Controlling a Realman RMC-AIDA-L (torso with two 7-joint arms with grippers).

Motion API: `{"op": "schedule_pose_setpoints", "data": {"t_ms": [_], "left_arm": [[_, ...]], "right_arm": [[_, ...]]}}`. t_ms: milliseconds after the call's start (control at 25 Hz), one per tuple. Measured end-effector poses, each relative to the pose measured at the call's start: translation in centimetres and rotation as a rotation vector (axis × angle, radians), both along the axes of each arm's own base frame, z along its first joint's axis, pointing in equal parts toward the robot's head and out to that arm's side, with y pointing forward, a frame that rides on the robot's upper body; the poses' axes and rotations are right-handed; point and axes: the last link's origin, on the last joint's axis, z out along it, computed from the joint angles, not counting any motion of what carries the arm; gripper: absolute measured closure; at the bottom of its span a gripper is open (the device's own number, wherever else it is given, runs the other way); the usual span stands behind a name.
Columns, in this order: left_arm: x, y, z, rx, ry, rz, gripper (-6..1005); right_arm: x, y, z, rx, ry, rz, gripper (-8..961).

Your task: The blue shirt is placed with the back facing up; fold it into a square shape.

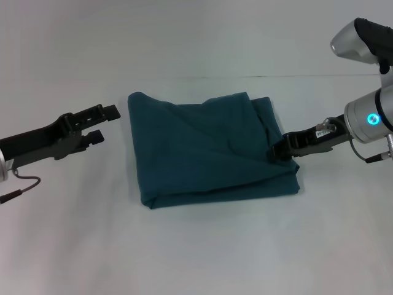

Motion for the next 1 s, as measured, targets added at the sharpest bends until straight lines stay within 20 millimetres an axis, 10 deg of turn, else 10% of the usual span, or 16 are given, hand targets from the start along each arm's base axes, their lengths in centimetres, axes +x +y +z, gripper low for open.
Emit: {"op": "schedule_pose_setpoints", "data": {"t_ms": [720, 1000], "left_arm": [[-0.1, 0.17, -0.14, 0.005, 0.003, 0.008, 49], [-0.11, 0.13, -0.19, 0.005, 0.004, 0.007, 49]], "right_arm": [[0.04, -0.19, -0.37, -0.009, 0.005, -0.027, 685], [0.4, -0.29, -0.2, -0.003, 0.011, -0.04, 911]]}}
